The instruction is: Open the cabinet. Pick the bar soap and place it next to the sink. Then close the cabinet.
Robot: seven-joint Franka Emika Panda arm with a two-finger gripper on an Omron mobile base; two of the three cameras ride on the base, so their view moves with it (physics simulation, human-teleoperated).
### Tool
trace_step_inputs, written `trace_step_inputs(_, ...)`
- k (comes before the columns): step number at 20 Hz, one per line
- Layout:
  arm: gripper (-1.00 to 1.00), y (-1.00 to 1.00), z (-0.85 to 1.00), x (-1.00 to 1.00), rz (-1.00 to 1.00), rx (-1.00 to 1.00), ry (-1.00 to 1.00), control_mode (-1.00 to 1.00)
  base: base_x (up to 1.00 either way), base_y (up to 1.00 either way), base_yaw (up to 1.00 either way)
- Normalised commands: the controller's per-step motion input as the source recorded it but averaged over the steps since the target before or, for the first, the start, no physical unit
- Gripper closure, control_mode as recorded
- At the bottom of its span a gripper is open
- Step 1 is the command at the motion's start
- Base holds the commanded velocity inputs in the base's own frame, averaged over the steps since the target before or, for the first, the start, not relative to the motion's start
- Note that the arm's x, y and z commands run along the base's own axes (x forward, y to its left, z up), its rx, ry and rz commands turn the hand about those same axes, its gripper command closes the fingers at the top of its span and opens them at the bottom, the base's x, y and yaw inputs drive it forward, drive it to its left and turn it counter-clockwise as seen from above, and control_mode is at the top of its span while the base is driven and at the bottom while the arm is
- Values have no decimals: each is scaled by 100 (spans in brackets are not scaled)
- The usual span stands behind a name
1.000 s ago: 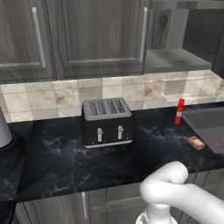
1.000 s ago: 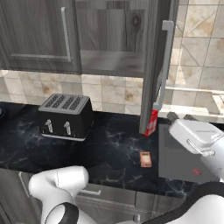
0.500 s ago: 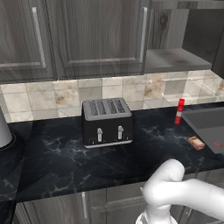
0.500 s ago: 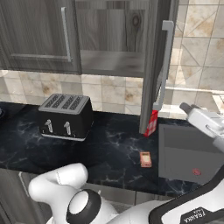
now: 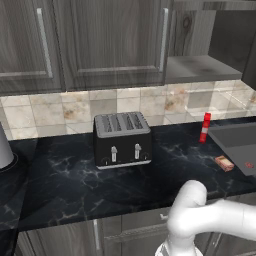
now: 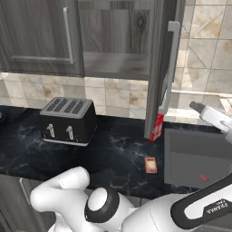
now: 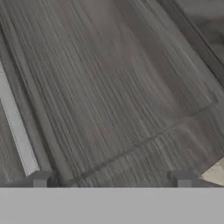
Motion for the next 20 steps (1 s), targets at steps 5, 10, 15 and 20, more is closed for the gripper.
trace_step_inputs(5, -100, 38, 0, 49, 3, 0, 0, -100, 0, 0, 0)
trace_step_inputs(10, -100, 57, 0, 39, 0, 0, 0, -100, 0, 0, 0)
trace_step_inputs(15, -100, 61, 0, 44, 0, 0, 0, -100, 0, 0, 0)
trace_step_inputs(20, -100, 58, 5, 42, 0, 1, -2, -100, 0, 0, 0)
